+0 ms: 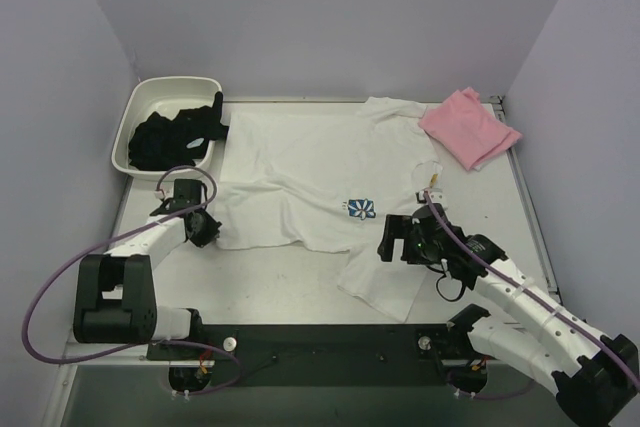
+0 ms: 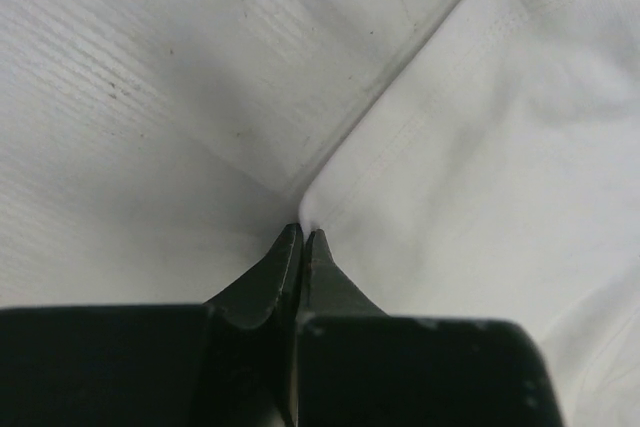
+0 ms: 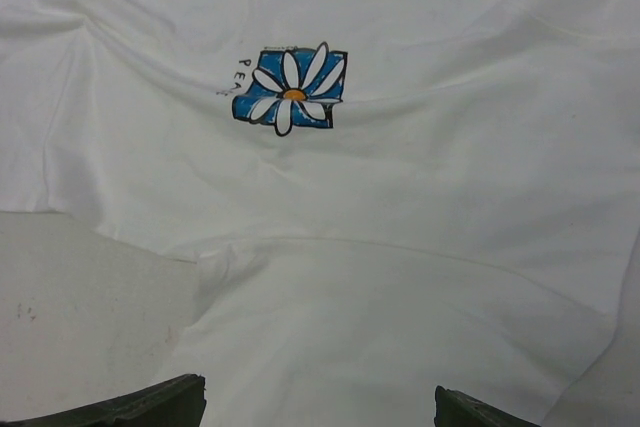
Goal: Fold and stack the t-shirts
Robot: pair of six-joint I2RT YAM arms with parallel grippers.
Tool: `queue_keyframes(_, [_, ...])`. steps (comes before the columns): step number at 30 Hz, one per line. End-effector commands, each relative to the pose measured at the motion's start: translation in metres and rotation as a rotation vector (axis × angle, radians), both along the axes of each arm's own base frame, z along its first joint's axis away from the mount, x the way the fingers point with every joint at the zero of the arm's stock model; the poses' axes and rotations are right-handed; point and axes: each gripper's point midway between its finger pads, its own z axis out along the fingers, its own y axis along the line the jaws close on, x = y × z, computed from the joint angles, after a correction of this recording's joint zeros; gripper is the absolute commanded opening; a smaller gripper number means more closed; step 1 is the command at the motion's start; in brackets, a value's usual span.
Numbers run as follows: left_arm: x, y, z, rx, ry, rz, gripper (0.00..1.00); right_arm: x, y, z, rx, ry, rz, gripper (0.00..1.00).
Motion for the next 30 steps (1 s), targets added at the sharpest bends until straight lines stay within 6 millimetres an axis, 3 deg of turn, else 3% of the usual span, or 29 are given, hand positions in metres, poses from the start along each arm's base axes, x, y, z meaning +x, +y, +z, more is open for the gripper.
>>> queue_keyframes(1, [-0.029,-0.003,-0.005,-0.022,0.056,-0.001,0.00,-0.033,0.000,-0.028,-0.006,0.159,0.017,0.98])
queue_keyframes(9, [-0.025,-0.008,0.006,-0.051,-0.004,-0.006,0.00,-0.082,-0.011,-0.056,-0.002,0.316,-0.048,0.90])
queue_keyframes(19, [-0.022,-0.011,0.009,-0.066,-0.033,-0.016,0.00,-0.122,-0.020,-0.072,0.052,0.417,-0.118,0.87])
queue_keyframes(30, [-0.021,-0.014,0.007,-0.083,-0.040,-0.015,0.00,-0.142,-0.021,-0.099,0.072,0.476,-0.151,0.73])
